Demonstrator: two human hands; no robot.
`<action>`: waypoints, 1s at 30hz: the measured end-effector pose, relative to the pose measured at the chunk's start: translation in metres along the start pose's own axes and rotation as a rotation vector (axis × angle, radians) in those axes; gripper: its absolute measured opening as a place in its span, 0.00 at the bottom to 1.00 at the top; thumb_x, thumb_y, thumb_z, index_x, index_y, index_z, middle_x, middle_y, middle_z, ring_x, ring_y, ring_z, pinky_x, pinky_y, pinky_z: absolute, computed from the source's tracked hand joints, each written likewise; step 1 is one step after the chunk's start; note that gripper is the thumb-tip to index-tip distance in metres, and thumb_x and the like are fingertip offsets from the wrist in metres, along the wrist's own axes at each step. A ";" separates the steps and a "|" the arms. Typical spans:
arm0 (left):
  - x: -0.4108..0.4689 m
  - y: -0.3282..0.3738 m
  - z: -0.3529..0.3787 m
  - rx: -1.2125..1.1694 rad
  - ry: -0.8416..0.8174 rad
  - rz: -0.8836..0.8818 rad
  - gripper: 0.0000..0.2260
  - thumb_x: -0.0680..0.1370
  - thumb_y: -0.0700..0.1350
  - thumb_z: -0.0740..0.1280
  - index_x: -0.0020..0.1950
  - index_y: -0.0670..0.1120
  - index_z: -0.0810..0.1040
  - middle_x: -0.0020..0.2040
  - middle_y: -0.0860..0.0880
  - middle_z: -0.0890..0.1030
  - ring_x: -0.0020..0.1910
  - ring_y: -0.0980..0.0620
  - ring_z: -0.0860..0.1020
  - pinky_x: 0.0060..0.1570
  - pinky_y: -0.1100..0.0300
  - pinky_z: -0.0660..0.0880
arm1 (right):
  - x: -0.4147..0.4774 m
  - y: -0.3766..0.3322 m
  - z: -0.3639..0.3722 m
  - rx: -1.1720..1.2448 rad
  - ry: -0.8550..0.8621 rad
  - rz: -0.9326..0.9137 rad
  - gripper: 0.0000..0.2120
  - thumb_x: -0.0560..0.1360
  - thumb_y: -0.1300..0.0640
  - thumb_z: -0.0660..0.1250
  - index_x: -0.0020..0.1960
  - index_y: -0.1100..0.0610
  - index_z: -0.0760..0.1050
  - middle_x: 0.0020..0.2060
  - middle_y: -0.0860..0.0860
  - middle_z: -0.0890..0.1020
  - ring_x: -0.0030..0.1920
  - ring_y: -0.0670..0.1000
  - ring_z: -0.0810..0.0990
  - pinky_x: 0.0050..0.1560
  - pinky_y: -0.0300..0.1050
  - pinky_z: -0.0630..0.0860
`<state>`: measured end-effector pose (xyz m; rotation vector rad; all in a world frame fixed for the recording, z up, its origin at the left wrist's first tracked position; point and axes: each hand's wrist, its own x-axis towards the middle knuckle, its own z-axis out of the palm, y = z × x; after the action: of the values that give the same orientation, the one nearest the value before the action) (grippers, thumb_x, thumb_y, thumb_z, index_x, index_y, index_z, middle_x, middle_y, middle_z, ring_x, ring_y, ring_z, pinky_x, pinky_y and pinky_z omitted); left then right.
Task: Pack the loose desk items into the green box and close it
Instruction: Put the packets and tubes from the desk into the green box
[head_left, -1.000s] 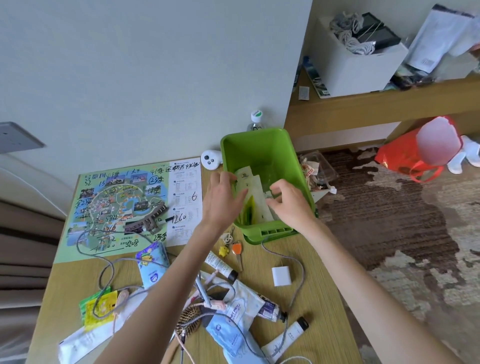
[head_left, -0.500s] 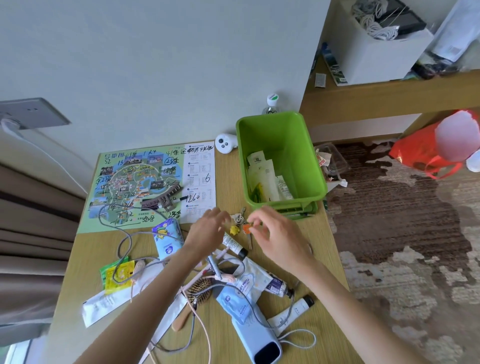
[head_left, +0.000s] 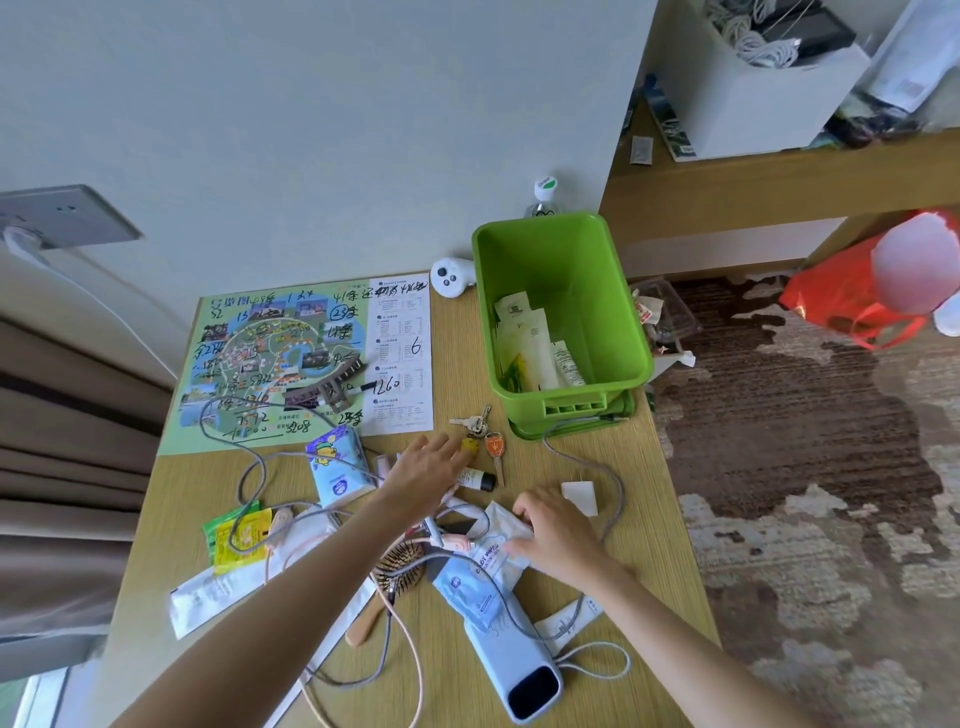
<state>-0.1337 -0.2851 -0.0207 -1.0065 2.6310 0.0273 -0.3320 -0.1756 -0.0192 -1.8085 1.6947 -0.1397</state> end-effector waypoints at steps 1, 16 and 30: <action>-0.001 0.000 0.000 0.000 0.001 -0.011 0.25 0.80 0.45 0.64 0.75 0.44 0.60 0.74 0.44 0.64 0.69 0.46 0.68 0.69 0.49 0.65 | 0.002 -0.001 0.001 0.005 0.000 0.005 0.17 0.71 0.44 0.71 0.51 0.54 0.71 0.49 0.46 0.75 0.50 0.48 0.71 0.45 0.39 0.65; -0.009 0.003 -0.048 -0.951 0.237 -0.426 0.06 0.81 0.42 0.58 0.53 0.41 0.63 0.37 0.44 0.72 0.33 0.45 0.69 0.34 0.50 0.68 | 0.014 -0.008 -0.011 0.492 0.083 0.135 0.05 0.75 0.60 0.66 0.42 0.58 0.70 0.31 0.48 0.73 0.30 0.45 0.69 0.33 0.40 0.64; -0.026 0.030 -0.072 -1.709 0.115 -0.363 0.18 0.77 0.49 0.70 0.30 0.48 0.69 0.26 0.53 0.69 0.25 0.55 0.66 0.29 0.65 0.66 | 0.011 -0.034 -0.080 0.987 0.438 0.069 0.05 0.71 0.64 0.74 0.43 0.61 0.79 0.37 0.51 0.83 0.37 0.42 0.80 0.38 0.34 0.74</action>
<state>-0.1559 -0.2553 0.0529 -1.7956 1.9450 2.3747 -0.3408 -0.2175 0.0576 -0.9970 1.5174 -1.1823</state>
